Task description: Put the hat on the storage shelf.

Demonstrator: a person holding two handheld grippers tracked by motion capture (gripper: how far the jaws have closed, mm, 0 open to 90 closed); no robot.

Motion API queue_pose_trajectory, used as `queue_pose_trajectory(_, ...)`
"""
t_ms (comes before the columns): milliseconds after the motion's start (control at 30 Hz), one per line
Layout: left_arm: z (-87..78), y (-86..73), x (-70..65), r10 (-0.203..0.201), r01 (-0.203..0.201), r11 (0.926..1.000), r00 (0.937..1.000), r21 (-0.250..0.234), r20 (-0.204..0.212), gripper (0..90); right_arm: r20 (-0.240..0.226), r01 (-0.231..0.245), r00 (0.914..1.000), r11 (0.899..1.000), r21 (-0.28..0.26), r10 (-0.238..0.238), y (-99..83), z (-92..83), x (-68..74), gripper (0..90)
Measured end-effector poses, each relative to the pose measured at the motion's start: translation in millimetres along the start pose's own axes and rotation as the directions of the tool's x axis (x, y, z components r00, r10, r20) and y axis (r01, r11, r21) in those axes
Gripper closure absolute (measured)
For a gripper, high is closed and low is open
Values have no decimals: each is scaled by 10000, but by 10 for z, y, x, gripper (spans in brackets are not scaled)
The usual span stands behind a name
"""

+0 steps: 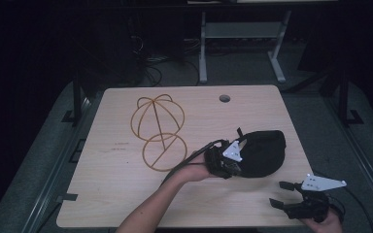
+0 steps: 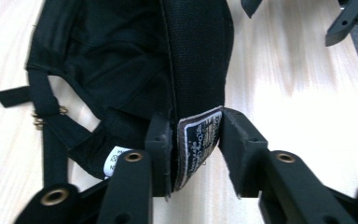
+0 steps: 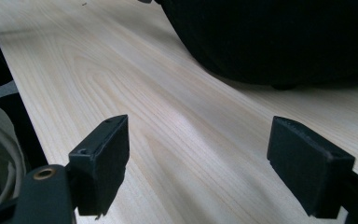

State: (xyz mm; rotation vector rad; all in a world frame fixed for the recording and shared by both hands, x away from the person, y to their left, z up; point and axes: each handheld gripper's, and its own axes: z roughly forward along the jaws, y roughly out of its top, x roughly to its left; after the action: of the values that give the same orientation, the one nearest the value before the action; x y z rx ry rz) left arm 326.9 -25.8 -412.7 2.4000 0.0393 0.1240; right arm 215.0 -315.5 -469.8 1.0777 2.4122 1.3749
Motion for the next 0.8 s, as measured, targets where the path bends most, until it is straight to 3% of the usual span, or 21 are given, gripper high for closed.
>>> queue_pose_trajectory(167,-9,19,-46,152,-154,9998,9997,91,191,731,36,13,10000,10000,-11,-13,8,0,7,218)
queue_pose_trajectory(400,-53,74,-64,13,-13,10000,9995,-7,321,775,79,-26,10000,9997,-262,28,25,-15,12,241)
queue_pose_trajectory(567,-149,122,-68,-108,119,9998,9974,-152,712,799,152,-42,9999,9995,-316,46,59,10,25,271)
queue_pose_trajectory(800,-325,170,-27,-381,424,9975,9963,-561,764,807,222,58,9997,9980,-631,-44,118,32,65,280)
